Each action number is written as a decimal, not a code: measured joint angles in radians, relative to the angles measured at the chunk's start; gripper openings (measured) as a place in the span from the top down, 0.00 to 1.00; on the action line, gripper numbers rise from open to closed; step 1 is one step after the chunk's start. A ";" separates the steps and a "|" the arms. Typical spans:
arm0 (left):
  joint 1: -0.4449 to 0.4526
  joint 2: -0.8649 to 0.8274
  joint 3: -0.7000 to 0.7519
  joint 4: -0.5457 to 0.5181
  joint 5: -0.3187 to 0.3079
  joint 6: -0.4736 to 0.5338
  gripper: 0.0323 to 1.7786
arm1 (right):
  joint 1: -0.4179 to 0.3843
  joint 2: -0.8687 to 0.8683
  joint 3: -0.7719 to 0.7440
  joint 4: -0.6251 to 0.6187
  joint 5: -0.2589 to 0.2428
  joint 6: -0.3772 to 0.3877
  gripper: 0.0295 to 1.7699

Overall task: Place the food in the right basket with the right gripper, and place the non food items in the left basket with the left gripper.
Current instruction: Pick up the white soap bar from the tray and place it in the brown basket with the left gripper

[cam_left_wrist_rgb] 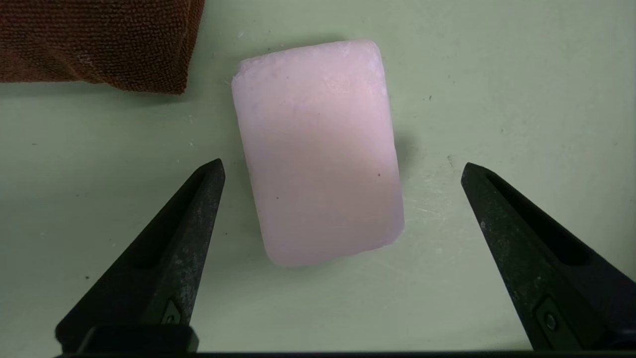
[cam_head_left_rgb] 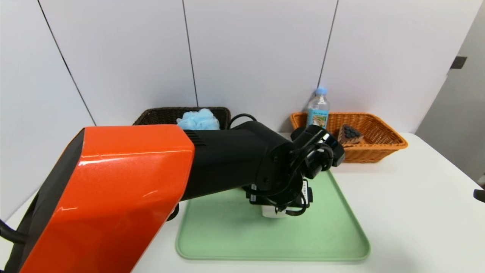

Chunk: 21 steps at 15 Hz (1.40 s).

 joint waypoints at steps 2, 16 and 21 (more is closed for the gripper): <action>0.001 0.010 0.000 -0.005 0.000 0.000 0.05 | 0.000 -0.007 0.003 0.000 0.000 0.000 0.04; 0.035 0.038 0.000 -0.005 0.001 0.021 0.05 | -0.001 -0.010 0.010 -0.001 0.000 -0.001 0.04; 0.033 0.044 0.000 -0.003 0.001 0.042 0.05 | -0.001 -0.008 0.009 -0.001 -0.001 -0.002 0.04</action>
